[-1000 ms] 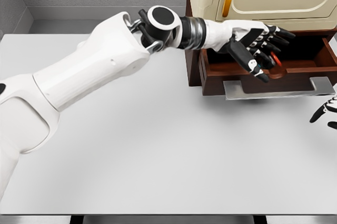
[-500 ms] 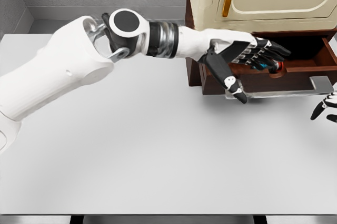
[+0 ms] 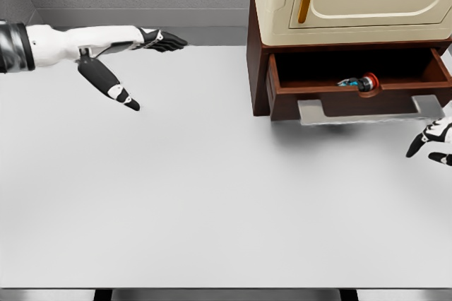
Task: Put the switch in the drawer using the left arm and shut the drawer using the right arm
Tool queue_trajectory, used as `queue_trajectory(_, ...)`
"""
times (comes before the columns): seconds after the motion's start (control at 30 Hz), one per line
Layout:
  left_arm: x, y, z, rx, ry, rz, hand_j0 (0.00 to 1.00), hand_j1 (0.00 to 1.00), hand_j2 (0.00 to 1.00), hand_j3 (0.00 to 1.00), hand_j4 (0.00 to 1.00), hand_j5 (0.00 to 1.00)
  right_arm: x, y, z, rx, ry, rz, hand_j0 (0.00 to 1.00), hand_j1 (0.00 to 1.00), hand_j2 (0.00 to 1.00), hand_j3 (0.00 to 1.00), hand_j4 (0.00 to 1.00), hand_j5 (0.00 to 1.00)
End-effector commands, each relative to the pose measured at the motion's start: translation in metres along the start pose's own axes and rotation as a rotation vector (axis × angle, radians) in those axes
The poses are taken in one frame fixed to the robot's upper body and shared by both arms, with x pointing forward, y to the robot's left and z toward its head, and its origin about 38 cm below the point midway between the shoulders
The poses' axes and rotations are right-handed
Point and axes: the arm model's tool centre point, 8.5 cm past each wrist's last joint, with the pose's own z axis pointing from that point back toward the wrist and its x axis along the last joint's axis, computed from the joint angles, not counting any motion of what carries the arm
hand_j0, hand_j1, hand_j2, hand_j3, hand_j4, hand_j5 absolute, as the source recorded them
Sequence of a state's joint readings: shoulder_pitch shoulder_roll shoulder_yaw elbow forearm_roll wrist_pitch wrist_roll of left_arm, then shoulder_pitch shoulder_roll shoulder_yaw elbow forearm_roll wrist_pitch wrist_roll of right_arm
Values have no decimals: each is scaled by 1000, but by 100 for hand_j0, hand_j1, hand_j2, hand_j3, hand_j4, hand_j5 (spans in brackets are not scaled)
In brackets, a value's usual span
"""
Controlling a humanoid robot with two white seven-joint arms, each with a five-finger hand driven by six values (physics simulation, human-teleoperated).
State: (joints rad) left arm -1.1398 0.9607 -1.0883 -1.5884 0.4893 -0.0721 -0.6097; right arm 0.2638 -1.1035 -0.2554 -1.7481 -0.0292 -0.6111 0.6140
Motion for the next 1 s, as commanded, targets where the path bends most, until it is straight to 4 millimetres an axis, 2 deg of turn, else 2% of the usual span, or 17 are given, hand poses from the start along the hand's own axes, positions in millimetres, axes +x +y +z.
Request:
queue_trajectory(0.0,-39,-12,5,-95,261,-397,100,100,100,100,100,100,-2,4,-1,7,1,-11,56,56,56,56,56,56)
queue_trajectory(0.03,-10,-27,1,-179,118,-637,100,100,100,100,100,100,-2,4,-1,8,1,-12,56,56,56,56,56,56)
queue_trajectory(0.1,-6,-28,34,-245,9,-800,100,100,100,100,100,100,-1,2,-2,4,-2,-7,56,56,56,56,56,56)
queue_trajectory(0.17,-14,-28,37,-246,31,-786,100,100,100,100,100,100,0,-1,-9,2,-20,0,57,57,57,57,57,57)
queue_trajectory(0.27,-14,-43,28,-286,0,-777,100,100,100,100,100,100,0,-4,-21,3,-43,3,57,57,57,57,57,57)
queue_trajectory(0.5,-19,-38,31,-275,23,-774,100,100,100,100,100,100,-3,-8,-22,-4,-40,9,58,58,58,58,58,58)
queue_trajectory(0.7,-18,-35,32,-267,26,-778,100,100,100,100,100,100,-14,-7,-27,1,-26,-9,58,58,58,58,58,58)
queue_trajectory(0.87,-9,-36,24,-262,-7,-792,100,100,100,100,100,100,-20,-10,-33,0,-21,-14,58,58,58,58,58,58)
queue_trajectory(0.97,6,-35,21,-248,-46,-817,100,100,100,100,100,100,-22,-12,-36,-4,-23,-13,60,60,60,60,60,60)
